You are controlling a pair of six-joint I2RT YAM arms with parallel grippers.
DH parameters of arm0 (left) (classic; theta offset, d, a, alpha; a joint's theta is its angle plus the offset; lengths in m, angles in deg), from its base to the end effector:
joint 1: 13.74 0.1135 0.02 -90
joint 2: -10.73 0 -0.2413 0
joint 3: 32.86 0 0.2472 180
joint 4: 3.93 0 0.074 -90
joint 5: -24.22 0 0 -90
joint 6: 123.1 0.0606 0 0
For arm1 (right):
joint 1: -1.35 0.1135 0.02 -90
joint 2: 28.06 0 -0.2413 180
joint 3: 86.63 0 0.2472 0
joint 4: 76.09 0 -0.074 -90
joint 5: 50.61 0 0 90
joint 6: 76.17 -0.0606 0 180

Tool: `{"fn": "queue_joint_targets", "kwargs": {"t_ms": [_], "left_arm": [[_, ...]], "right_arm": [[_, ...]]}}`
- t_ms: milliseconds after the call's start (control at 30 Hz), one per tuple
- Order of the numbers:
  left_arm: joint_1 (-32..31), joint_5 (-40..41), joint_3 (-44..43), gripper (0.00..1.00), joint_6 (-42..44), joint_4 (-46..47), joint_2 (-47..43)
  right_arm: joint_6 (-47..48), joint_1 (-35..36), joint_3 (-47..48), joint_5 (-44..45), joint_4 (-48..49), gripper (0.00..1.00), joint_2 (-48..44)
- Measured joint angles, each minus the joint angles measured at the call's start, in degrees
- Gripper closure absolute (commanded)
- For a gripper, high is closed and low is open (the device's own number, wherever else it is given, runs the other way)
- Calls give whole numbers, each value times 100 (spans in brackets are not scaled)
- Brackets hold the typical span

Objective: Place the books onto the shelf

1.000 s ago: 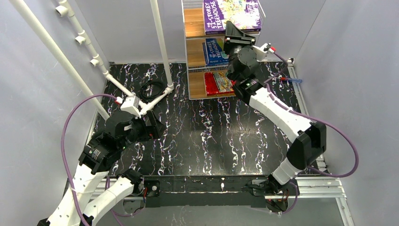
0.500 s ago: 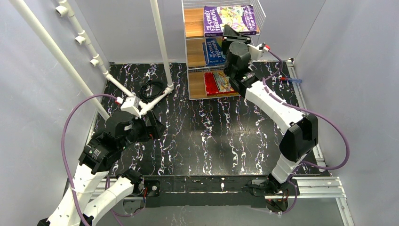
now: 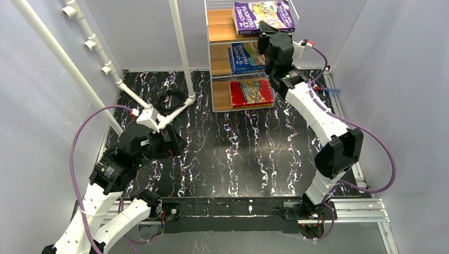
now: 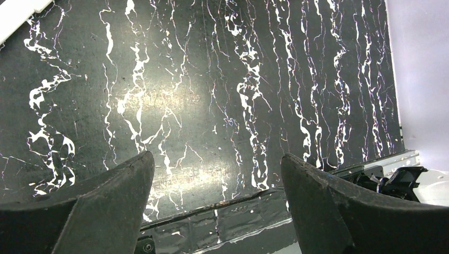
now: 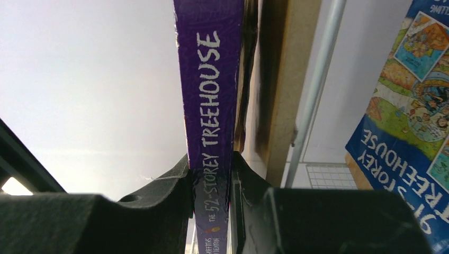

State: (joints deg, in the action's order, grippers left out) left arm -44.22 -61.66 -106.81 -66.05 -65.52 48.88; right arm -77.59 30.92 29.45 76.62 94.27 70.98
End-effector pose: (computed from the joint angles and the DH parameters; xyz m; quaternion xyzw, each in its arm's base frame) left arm 0.1330 -0.0732 0.3487 -0.0373 0.8459 -0.2533 0.4678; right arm 0.3795 0.1732 0.4400 0.5272 0.4133 0.5159 0.5340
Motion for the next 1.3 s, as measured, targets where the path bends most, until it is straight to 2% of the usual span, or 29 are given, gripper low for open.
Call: {"fn": "queue_joint_targets", "kwargs": {"t_ms": [33,100,167,300,433,533,867,933,1100,1300], "left_arm": [[0,0,0,13,0,0,0],[0,0,0,13,-2,2,7],[0,-2,0,13,-2,15,17],[0,-2,0,13,-2,42,57],[0,-4,0,13,-2,44,94],[0,-4,0,13,-2,63,116],[0,-9,0,13,-2,85,162],[0,-13,0,13,-4,87,177],[0,-26,0,13,-7,111,188],[0,-26,0,13,-11,122,188]], "right_arm": [[-37,-24,0,-66,-42,93,2],[-52,-55,-17,-164,-70,62,7],[-66,-74,-94,-219,39,41,7],[-175,-107,-192,-328,529,21,-31],[-177,-116,-376,-374,800,7,-162],[-170,-122,-520,-411,907,2,-275],[-170,-120,-608,-402,415,1,-557],[-151,-120,-334,-400,-26,1,-505],[-186,-122,1141,-348,-1569,1,59],[-501,-125,2181,-332,-2900,1,468]]}}
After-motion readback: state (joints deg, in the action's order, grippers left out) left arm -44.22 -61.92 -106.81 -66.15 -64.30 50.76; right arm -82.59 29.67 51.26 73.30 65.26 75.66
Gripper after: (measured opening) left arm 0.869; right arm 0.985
